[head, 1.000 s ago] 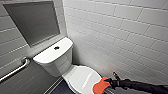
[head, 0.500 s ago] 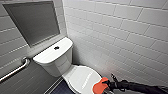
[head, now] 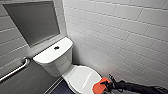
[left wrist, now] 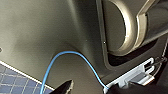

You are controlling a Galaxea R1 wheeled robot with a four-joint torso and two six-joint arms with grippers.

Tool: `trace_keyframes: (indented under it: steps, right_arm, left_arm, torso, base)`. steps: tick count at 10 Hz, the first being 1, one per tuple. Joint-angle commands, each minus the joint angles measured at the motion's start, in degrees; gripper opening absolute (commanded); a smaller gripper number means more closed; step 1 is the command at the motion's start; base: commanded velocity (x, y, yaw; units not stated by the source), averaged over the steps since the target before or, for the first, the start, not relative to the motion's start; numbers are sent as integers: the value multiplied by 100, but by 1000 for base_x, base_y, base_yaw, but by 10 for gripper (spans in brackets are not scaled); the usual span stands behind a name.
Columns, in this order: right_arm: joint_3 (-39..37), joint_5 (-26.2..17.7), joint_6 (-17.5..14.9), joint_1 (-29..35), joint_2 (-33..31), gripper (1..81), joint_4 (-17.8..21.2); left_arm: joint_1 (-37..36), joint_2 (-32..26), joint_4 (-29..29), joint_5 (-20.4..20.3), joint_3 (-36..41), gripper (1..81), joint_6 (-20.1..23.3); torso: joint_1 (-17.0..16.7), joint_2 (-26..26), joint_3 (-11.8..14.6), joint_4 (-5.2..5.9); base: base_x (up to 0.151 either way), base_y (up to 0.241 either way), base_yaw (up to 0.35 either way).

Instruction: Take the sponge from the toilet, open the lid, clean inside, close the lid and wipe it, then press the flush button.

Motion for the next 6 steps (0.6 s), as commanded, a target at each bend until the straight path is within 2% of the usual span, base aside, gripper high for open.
trace_keyframes:
  steps: [1,5,6]
  right_arm:
    - [-16,-206,-51,727,-110,811,107]
    - [-218,-144,-51,718,-13,811,107]
    - [-296,-144,-68,718,39,811,99]
  left_arm:
    - [143,9,-39,443,29,811,19]
    - [143,0,-39,469,29,811,19]
    - [144,-9,-39,478,20,811,10]
  torso:
    - [0,0,0,0]
    - [0,0,0,0]
    - [369,-573,0,0]
  base:
    - [0,0,0]
    - [0,0,0]
    - [0,0,0]
